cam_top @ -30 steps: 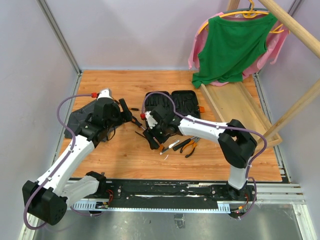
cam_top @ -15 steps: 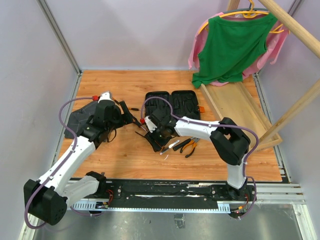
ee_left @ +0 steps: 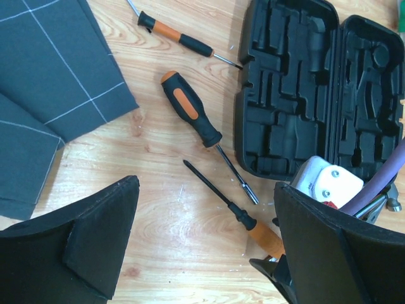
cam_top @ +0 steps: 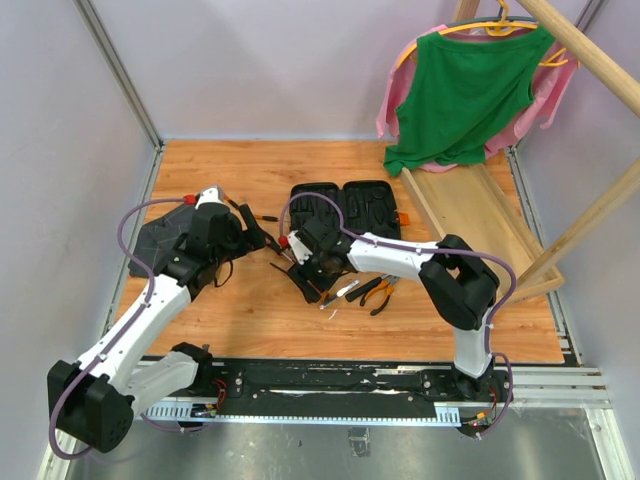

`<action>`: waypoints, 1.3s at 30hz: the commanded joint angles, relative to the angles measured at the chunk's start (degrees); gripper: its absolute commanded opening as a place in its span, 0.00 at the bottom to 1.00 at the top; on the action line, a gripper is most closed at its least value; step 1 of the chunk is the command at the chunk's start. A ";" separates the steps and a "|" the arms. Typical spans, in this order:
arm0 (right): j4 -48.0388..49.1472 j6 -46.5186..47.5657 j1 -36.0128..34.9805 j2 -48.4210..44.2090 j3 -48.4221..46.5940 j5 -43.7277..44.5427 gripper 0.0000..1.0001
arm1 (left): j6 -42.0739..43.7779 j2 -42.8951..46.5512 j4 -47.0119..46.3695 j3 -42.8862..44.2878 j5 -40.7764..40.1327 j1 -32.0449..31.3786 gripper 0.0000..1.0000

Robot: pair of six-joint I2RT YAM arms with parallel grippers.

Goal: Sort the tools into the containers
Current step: Pick up the screwdriver from the center of the board.

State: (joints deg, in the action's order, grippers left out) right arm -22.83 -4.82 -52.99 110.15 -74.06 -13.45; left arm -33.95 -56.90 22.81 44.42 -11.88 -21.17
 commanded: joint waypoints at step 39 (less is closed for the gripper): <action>3.07 5.59 2.97 31.56 -48.61 8.94 0.61 | 3.90 23.68 10.55 2.73 -19.82 0.42 0.93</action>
State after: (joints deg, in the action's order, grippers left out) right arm -17.65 -1.06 -50.81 138.61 -118.24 -5.85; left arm -30.20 -33.28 33.61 47.86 -29.89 -21.12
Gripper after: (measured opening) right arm 0.609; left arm 0.929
